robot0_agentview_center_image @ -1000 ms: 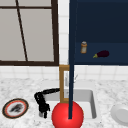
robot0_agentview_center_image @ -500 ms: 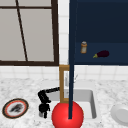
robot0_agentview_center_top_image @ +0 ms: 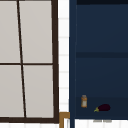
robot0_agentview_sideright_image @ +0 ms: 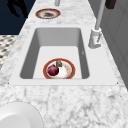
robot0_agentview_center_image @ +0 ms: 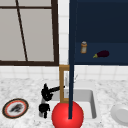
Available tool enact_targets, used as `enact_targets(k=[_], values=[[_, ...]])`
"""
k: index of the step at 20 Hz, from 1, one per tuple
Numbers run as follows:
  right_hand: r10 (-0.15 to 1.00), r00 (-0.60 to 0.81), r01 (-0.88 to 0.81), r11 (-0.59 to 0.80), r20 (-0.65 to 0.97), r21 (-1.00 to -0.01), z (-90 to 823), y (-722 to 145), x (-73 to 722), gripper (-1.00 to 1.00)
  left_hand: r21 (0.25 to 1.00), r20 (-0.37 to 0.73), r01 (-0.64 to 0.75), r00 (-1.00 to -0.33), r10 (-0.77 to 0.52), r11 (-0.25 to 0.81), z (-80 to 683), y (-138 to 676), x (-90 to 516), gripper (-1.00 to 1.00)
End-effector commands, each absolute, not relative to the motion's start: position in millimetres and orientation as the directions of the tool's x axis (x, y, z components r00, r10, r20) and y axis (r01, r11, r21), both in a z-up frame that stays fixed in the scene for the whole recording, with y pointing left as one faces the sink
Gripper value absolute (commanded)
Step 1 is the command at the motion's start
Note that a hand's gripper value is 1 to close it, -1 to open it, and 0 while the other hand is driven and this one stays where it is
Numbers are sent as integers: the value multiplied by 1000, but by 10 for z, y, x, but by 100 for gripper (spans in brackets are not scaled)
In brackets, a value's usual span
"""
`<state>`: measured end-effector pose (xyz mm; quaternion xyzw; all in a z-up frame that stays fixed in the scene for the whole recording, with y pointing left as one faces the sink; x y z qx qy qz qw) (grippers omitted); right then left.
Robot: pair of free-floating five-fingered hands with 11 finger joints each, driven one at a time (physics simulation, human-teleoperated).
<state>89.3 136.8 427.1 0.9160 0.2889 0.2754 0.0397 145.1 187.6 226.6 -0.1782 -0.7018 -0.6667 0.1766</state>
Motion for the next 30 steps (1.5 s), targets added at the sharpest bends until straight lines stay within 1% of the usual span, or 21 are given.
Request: enact_targets(k=[1, 3, 5, 10, 13, 17, 23, 30], values=[[600, 721, 554, -800, 347, 233, 4231, 1318, 922, -100, 873, 486, 486, -874, 15, 47, 2266, 1876, 1451, 0], [601, 738, 562, -799, 306, 214, 4223, 1326, 924, -100, 873, 486, 486, -874, 15, 47, 2266, 1876, 1451, 0], [602, 745, 581, -797, 287, 164, 4211, 1335, 918, -100, 873, 486, 486, -874, 15, 47, 2266, 1876, 1451, 0], [627, 746, 628, -774, 226, 76, 4190, 1452, 921, -100, 873, 486, 486, -874, 15, 47, 2266, 1876, 1451, 0], [632, 750, 639, -769, 193, 36, 4115, 1501, 968, -100, 873, 486, 486, -874, 15, 47, 2266, 1876, 1451, 0], [608, 784, 613, -790, 121, 1, 4085, 1596, 959, -100, 873, 486, 486, -874, 15, 47, 2266, 1876, 1451, 0], [639, 769, 639, -765, 26, -86, 4057, 1638, 965, -100, 873, 486, 486, -874, 15, 47, 2266, 1876, 1451, 0], [685, 724, 676, -728, -77, -116, 3832, 1636, 919, -100, 873, 486, 486, -874, 15, 47, 2266, 1876, 1451, 0]])
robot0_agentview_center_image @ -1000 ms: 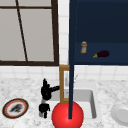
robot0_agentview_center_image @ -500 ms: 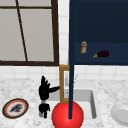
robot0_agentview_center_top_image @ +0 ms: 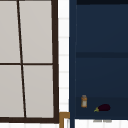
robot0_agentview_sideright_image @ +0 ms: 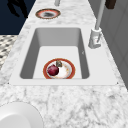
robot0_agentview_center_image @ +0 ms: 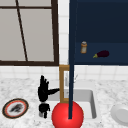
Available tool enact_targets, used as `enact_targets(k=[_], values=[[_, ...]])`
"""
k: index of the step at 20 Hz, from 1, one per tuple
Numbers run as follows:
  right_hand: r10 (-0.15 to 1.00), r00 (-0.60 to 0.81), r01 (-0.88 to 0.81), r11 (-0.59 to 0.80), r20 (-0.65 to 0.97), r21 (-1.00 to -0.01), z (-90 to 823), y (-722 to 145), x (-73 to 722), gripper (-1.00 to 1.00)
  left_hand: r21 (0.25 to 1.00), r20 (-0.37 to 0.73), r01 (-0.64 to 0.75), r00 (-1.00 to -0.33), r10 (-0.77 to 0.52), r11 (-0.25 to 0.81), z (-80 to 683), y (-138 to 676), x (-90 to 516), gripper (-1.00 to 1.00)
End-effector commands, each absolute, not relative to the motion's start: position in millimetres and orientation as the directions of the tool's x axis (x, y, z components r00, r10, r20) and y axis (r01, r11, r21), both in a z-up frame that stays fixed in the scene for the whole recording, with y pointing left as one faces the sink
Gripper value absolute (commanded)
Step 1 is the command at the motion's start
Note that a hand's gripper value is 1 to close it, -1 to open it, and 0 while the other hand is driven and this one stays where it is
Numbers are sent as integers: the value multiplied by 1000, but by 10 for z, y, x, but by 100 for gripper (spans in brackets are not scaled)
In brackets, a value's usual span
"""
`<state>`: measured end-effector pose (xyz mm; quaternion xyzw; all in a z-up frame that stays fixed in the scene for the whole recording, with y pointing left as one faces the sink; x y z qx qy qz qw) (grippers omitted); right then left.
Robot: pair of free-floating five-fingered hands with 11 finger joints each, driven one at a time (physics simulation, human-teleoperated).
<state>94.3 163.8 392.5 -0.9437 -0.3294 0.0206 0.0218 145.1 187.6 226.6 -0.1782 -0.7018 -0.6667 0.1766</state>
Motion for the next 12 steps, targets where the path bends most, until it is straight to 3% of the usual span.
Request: enact_targets(k=[1, 7, 8, 10, 12], values=[[688, 721, 678, -725, -87, -121, 3793, 1638, 913, -100, 873, 486, 486, -874, 15, 47, 2266, 1876, 1451, 0], [656, 751, 639, -751, -78, -165, 3517, 1546, 950, -100, 873, 486, 486, -874, 15, 47, 2266, 1876, 1451, 0], [625, 776, 617, -780, -83, -106, 3640, 1587, 936, -100, 873, 486, 486, -874, 15, 47, 2266, 1876, 1451, 0], [622, 780, 617, -782, -67, -81, 3584, 1624, 1006, -100, 873, 486, 486, -874, 15, 47, 2266, 1876, 1451, 0], [641, 767, 631, -762, -28, -148, 3559, 1407, 974, -100, 873, 486, 486, -874, 15, 47, 2266, 1876, 1451, 0]])
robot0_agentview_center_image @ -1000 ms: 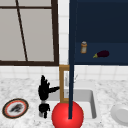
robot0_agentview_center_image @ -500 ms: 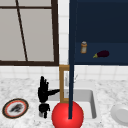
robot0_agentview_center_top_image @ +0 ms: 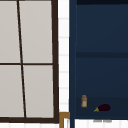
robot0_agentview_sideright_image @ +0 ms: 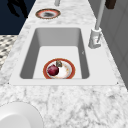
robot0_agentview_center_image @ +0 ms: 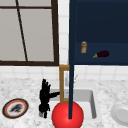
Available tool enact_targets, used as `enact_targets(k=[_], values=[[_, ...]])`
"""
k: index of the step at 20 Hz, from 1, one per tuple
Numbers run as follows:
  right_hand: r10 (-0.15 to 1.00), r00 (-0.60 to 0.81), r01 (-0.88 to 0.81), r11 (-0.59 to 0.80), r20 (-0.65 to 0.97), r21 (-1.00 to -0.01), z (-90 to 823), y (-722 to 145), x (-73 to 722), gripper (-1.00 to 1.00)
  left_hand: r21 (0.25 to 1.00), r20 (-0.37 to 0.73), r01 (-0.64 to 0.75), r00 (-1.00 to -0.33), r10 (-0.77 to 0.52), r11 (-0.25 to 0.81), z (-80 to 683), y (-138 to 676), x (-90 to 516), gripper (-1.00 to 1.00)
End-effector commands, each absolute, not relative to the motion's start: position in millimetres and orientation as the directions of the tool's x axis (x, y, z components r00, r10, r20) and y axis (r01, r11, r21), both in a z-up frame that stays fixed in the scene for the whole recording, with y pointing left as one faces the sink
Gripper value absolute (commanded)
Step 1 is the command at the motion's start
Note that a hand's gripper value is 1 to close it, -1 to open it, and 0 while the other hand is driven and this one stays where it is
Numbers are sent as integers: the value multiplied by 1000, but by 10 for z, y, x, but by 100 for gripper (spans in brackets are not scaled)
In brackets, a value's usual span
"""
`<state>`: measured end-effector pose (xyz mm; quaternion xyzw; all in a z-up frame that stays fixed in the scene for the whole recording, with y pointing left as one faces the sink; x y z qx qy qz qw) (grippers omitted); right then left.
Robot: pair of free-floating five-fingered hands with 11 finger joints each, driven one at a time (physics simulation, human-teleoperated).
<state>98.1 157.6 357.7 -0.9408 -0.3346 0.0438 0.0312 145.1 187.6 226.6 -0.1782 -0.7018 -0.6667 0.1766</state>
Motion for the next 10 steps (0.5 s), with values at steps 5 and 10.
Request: enact_targets(k=[5, 10], values=[[659, 748, 628, -740, -76, -239, 3466, 1412, 844, -100, 873, 486, 486, -874, 15, 47, 2266, 1876, 1451, 0], [679, 731, 618, -700, -67, -359, 3452, 1353, 704, -100, 873, 486, 486, -874, 15, 47, 2266, 1876, 1451, 0]])
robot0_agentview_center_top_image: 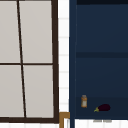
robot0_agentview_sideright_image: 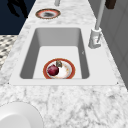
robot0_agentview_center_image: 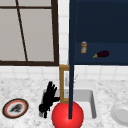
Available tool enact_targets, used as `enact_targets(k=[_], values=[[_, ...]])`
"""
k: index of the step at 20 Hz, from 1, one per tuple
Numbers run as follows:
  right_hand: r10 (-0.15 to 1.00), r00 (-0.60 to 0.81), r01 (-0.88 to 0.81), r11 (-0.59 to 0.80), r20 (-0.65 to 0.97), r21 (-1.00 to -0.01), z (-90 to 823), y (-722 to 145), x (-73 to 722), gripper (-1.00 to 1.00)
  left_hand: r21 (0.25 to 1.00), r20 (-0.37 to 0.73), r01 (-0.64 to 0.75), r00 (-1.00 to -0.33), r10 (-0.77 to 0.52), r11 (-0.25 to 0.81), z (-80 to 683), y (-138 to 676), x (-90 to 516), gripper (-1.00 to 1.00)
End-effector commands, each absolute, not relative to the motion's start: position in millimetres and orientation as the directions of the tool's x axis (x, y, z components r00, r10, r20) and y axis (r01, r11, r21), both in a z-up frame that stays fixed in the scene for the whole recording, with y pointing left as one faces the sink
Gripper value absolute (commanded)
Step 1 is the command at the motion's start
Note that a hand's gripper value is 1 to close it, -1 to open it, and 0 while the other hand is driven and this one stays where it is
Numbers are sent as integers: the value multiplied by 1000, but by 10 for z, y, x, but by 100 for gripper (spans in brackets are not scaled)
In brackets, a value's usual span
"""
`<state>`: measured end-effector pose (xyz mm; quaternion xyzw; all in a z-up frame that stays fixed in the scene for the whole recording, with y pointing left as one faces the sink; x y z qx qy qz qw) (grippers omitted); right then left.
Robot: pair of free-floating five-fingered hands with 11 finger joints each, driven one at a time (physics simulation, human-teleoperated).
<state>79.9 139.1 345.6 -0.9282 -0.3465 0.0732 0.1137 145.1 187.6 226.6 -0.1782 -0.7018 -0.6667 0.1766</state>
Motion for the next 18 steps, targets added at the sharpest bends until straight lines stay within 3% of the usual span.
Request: enact_targets(k=[1, 8, 18], values=[[683, 728, 615, -690, -63, -380, 3452, 1341, 674, -100, 873, 486, 486, -874, 15, 47, 2266, 1876, 1451, 0], [718, 695, 606, -611, -33, -509, 3419, 1268, 415, -100, 873, 486, 486, -874, 15, 47, 2266, 1876, 1451, 0], [741, 671, 585, -550, -26, -595, 3184, 1028, 197, -100, 873, 486, 486, -874, 15, 47, 2266, 1876, 1451, 0]])
